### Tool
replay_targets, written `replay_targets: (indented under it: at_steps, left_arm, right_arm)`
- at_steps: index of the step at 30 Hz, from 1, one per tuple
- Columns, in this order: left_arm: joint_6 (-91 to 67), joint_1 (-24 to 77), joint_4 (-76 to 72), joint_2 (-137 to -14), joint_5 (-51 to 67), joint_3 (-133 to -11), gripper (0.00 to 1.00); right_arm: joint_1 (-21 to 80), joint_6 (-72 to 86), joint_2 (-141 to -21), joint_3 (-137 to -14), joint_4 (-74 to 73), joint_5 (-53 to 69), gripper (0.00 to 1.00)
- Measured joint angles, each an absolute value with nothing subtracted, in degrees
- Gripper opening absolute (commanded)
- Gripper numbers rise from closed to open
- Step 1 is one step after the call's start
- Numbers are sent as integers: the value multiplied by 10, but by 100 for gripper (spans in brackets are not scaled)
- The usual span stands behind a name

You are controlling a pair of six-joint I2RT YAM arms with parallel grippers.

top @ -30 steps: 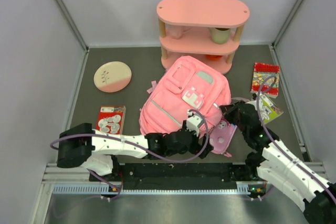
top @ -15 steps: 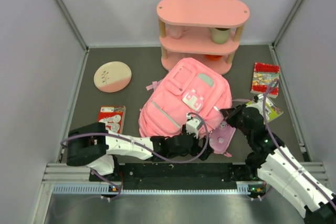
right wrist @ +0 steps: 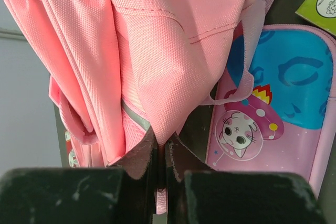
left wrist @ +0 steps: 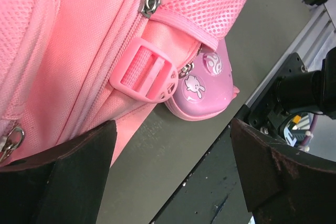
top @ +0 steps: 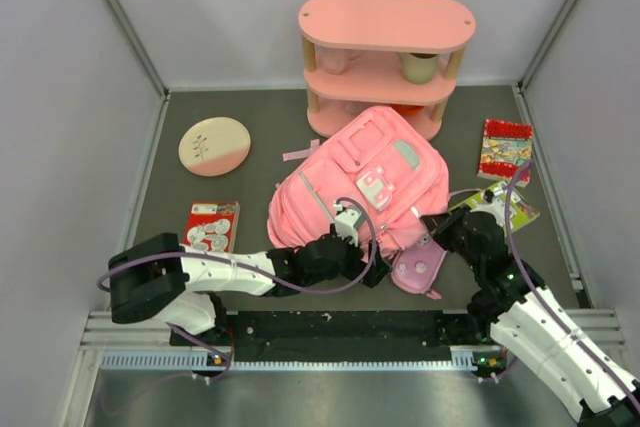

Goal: Pack the student bag
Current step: Unzip the student bag at the center of the board.

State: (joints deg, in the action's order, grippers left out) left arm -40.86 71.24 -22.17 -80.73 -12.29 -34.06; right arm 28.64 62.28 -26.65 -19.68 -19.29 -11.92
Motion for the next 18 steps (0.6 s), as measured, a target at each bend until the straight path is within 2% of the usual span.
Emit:
replay_targets:
  at_steps: [8,18]
  left_arm:
    - [-393,729,-232,-870,-98,-361,84]
    - [-430,746,-232,-901,-110,-384,79]
  right_arm:
    - [286,623,-289,-195,-192,-119,0]
    - [286,627,-290,-195,-192,-115,0]
